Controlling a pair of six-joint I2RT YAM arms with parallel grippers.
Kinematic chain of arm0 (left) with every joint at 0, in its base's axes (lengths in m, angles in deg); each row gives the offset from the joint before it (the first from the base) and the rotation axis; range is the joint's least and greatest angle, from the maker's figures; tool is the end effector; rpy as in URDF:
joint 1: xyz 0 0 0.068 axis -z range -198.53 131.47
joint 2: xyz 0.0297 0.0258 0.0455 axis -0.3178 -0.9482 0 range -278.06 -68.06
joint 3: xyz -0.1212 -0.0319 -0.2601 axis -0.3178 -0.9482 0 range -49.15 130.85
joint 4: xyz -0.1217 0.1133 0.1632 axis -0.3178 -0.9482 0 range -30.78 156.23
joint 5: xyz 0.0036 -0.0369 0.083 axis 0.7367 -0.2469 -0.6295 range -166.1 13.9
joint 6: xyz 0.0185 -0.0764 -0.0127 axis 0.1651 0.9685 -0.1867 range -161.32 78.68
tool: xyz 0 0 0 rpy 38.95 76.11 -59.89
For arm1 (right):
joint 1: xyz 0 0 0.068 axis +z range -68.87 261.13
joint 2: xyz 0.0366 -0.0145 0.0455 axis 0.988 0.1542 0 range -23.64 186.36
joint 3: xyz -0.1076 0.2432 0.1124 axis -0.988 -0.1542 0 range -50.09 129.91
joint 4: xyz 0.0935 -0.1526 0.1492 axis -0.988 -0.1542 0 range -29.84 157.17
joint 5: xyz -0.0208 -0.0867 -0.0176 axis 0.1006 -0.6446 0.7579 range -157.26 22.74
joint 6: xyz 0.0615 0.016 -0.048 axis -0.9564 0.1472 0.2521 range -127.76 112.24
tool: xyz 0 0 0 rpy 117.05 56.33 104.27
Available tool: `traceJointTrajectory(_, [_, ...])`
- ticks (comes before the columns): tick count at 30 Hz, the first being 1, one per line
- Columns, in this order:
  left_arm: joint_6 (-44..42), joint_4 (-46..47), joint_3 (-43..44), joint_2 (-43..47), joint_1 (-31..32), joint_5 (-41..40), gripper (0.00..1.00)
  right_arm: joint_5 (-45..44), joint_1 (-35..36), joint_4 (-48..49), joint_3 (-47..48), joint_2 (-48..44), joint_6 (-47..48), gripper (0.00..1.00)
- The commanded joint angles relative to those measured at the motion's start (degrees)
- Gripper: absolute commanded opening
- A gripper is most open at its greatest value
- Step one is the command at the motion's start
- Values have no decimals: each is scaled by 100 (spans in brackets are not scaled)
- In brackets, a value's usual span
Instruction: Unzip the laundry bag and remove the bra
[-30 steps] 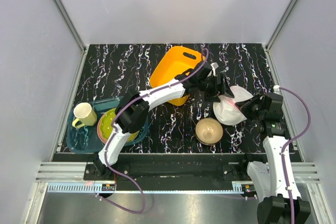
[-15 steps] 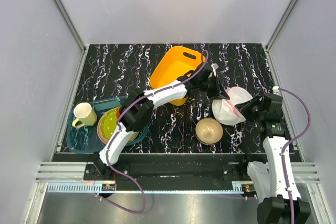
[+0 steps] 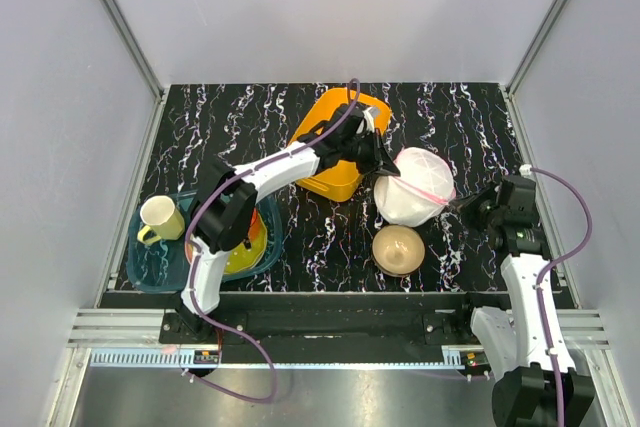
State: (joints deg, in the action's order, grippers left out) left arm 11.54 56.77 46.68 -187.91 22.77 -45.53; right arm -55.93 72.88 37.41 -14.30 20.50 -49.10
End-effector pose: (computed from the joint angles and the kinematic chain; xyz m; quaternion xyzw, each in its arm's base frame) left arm 0.3457 -0.3501 0.2509 0.0387 0.8579 -0.4926 0.1411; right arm 0.1510 -0.0082 0.2498 0.3360 0.8305 0.2091 0.3921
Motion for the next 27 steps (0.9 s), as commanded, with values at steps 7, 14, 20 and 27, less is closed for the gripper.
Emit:
traceJointTrajectory(7, [-662, 216, -82, 392, 202, 187, 0, -317, -63, 92, 306, 191, 276, 0])
traceJointTrajectory(14, [-811, 412, -619, 595, 397, 99, 0, -122, -54, -12, 727, 701, 618, 47])
traceJointTrajectory(20, [-1199, -118, -249, 550, 405, 160, 1, 218, -54, 207, 1307, 1158, 637, 58])
traceJointTrajectory(27, [-1726, -478, 66, 814, 396, -261, 0, -384, 1051, 24, 2246, 1799, 250, 63])
